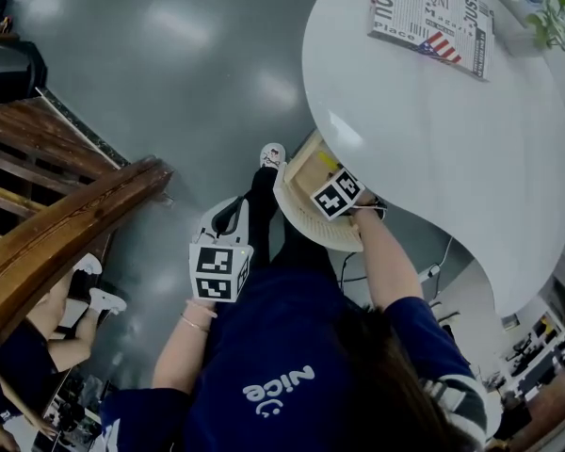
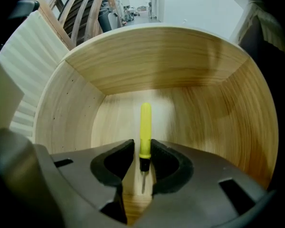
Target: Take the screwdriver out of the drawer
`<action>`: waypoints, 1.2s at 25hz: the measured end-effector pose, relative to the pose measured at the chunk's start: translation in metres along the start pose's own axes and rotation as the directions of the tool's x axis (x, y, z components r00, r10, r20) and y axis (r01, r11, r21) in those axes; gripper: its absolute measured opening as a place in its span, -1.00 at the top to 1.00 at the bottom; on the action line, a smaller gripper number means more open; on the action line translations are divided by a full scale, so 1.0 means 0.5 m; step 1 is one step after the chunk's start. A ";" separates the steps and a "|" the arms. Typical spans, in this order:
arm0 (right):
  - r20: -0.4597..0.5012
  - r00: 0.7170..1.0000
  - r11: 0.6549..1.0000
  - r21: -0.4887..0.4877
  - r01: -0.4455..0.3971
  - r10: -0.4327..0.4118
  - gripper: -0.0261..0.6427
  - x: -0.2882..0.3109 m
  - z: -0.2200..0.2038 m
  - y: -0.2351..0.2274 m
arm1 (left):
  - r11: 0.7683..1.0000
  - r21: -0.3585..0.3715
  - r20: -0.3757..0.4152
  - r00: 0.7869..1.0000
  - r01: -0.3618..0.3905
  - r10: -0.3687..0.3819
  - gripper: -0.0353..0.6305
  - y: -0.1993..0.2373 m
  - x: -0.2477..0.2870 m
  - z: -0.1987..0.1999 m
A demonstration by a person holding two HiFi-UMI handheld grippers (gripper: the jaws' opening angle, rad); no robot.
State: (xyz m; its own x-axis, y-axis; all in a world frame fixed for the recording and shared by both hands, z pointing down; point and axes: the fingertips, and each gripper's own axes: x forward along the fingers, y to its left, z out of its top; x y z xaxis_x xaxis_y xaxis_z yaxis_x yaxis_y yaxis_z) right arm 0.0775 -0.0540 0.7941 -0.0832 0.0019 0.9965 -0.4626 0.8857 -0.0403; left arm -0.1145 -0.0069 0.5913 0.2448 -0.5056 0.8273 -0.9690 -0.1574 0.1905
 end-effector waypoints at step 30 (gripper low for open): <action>0.108 0.993 0.997 0.039 -0.059 0.055 0.69 -0.117 0.028 0.051 | 0.990 0.126 0.050 0.996 0.063 -0.070 0.88 -0.077 0.020 0.080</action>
State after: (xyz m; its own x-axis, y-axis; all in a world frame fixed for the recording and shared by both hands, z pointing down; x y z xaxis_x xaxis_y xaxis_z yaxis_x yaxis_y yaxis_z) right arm 0.0583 -0.0382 0.7335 -0.2035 -0.0002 0.9791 -0.4913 0.8650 -0.1020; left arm -0.0733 -0.0400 0.5713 0.3130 -0.5356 0.7844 -0.9398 -0.2941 0.1741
